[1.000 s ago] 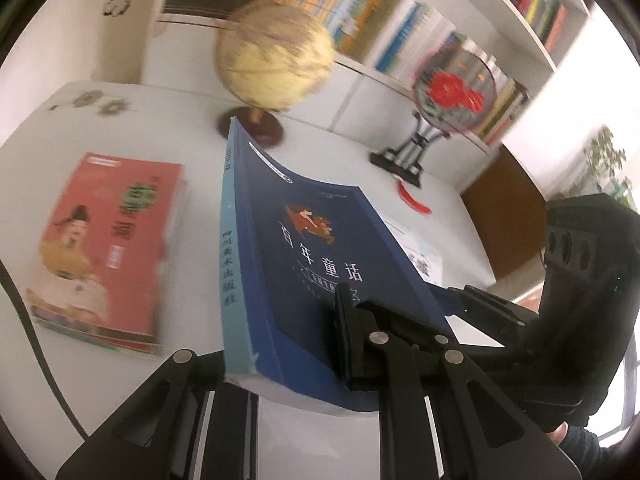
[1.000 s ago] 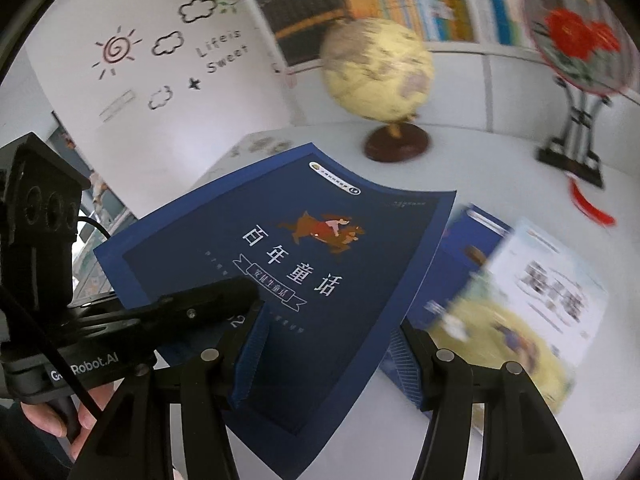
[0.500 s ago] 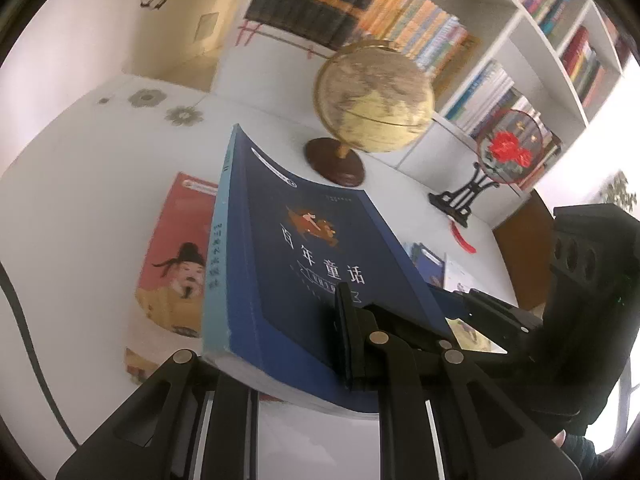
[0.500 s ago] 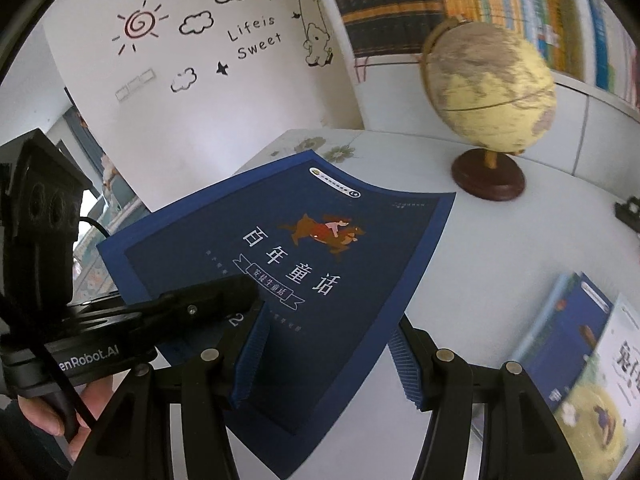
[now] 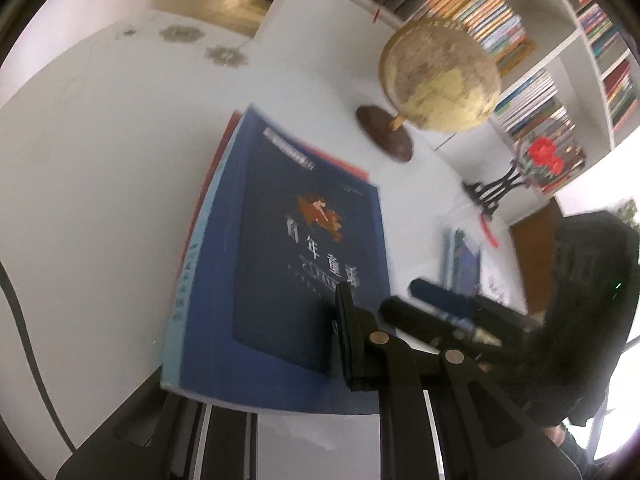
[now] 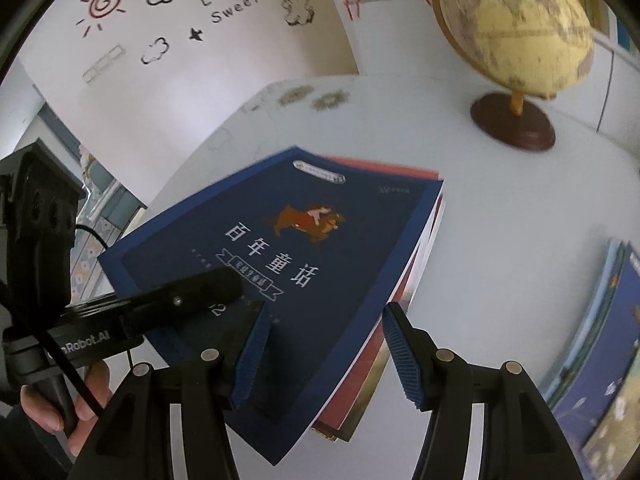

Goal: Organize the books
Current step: 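Carry the raised blue booklet over the pink booklet stack, then lower the blue booklet flat onto the stack and open both grippers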

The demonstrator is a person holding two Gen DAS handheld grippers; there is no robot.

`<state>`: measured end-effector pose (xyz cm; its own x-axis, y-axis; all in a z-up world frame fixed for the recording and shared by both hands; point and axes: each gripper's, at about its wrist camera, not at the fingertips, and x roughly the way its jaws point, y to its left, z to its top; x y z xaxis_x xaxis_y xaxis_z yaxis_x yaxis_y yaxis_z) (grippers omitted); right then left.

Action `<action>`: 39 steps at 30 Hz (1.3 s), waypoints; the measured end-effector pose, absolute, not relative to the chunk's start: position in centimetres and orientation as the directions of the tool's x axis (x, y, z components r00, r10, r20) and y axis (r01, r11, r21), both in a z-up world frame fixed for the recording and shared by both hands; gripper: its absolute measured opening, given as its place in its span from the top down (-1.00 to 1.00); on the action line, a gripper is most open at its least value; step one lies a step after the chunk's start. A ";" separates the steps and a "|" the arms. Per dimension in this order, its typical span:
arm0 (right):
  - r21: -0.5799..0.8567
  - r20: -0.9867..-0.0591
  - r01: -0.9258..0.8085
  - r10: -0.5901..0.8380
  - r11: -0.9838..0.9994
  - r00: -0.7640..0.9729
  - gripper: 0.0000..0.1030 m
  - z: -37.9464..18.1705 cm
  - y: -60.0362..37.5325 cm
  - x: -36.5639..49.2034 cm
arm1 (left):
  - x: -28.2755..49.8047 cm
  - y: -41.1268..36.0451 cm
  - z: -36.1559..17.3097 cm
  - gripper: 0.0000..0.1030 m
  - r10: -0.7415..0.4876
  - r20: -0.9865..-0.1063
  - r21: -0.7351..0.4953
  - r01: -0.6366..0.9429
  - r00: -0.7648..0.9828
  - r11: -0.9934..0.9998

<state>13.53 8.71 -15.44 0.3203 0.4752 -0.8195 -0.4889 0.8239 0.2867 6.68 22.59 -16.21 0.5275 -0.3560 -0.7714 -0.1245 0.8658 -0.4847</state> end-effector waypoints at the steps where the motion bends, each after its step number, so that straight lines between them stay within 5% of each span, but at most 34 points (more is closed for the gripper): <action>1: 0.292 -0.820 -0.477 0.474 0.829 0.321 -0.12 -15.8 8.7 13.8 | 6.7 22.6 -16.6 0.67 -0.349 -0.783 -0.474 -0.129 0.515 0.871; 8: 0.303 -0.835 -0.425 0.453 0.853 0.313 -0.12 -17.3 8.1 15.3 | 5.6 23.7 -17.8 0.42 -0.326 -0.826 -0.440 -0.163 0.459 0.883; 16: 0.348 -0.848 -0.393 0.465 0.851 0.255 -0.12 -17.5 6.7 13.2 | 5.2 24.6 -18.1 0.40 -0.347 -0.855 -0.441 -0.190 0.385 0.877; 30: 0.192 -0.914 -0.469 0.331 0.862 0.233 -0.14 -19.2 9.1 8.7 | 4.8 22.7 -17.8 0.35 -0.346 -0.871 -0.420 -0.163 0.348 0.893; 39: 0.253 -0.913 -0.427 0.360 0.868 0.191 -0.14 -19.7 7.8 10.0 | 1.8 24.7 -18.8 0.36 -0.289 -0.913 -0.350 -0.187 0.288 0.918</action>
<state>10.01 7.76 -19.68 0.1913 0.3600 -0.9131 -0.4267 0.8683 0.2530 1.75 24.68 -18.85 0.2876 -0.2893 -0.9130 -0.1872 0.9179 -0.3498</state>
